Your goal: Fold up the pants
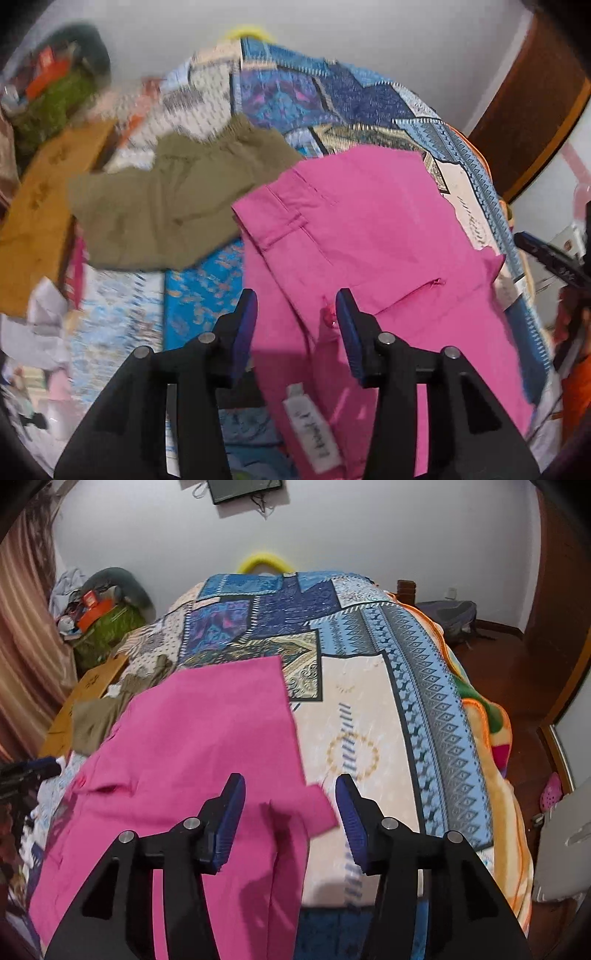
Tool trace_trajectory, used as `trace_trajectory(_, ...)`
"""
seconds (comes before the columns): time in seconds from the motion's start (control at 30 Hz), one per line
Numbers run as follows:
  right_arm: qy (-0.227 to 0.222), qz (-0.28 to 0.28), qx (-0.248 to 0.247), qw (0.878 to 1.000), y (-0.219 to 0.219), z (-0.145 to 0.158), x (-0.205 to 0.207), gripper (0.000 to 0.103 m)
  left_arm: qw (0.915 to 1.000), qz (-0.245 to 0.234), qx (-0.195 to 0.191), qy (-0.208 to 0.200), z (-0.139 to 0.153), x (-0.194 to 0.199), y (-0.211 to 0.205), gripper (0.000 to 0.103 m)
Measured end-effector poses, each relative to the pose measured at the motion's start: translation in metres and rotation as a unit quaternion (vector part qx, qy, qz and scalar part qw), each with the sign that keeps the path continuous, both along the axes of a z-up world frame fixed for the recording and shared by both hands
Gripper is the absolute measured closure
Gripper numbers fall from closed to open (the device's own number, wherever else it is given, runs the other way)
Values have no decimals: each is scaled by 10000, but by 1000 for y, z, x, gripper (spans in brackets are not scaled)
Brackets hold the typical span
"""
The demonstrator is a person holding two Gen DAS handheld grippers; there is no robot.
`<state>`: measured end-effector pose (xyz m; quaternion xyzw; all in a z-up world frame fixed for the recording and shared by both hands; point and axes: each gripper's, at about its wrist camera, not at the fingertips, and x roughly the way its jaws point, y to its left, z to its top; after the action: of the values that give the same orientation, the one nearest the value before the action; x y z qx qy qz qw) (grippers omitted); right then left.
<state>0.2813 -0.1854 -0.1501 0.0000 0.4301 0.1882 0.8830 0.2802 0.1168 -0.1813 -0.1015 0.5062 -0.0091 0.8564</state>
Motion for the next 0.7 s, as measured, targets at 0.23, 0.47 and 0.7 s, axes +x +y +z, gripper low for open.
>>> trace_trajectory(0.23, 689, 92, -32, 9976, 15, -43, 34, 56, 9947, 46, -841, 586, -37, 19, 6, 60)
trace_trajectory(0.47, 825, 476, -210, 9952, 34, -69, 29, 81, 9982, -42, -414, 430, -33, 26, -7, 94)
trace_trajectory(0.7, 87, 636, -1056, 9923, 51, -72, 4, 96, 9870, -321, 1569, -110, -32, 17, -48, 93)
